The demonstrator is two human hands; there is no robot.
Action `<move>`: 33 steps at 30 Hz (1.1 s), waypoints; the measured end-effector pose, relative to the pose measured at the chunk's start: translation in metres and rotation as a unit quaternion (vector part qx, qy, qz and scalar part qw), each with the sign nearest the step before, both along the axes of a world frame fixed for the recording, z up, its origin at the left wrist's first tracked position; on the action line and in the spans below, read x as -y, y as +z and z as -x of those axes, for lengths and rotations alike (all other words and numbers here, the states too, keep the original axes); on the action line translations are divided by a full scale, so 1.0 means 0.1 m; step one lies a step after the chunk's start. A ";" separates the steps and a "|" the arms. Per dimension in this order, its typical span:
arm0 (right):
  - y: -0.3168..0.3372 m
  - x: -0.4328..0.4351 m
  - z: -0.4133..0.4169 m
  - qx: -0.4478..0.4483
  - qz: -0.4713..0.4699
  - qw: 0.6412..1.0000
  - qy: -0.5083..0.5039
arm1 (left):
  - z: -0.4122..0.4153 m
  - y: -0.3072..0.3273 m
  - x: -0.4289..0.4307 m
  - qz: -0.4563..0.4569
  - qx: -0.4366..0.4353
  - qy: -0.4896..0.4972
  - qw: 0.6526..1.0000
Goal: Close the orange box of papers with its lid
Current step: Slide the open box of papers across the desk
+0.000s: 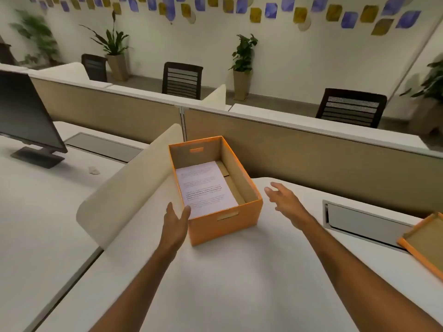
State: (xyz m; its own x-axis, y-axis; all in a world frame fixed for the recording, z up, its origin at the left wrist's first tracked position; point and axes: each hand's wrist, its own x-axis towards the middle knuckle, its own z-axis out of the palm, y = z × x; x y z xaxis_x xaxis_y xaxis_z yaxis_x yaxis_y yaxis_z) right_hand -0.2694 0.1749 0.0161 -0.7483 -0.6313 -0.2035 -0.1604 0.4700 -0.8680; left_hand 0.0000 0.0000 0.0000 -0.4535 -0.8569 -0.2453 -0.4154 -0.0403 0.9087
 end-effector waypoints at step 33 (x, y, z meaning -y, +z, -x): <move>-0.15 -0.54 -0.31 0.194 0.075 0.976 -0.062 | 0.07 -0.04 -0.15 -0.165 -0.107 -0.149 0.969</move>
State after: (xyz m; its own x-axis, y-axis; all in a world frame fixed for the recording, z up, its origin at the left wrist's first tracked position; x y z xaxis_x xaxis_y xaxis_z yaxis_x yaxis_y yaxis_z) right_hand -0.2381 0.2293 0.0015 -0.7062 -0.5851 -0.3987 0.2439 0.3277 -0.9128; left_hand -0.0072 0.0147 -0.0041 -0.7399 -0.5708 -0.3562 -0.2568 -0.2497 0.9336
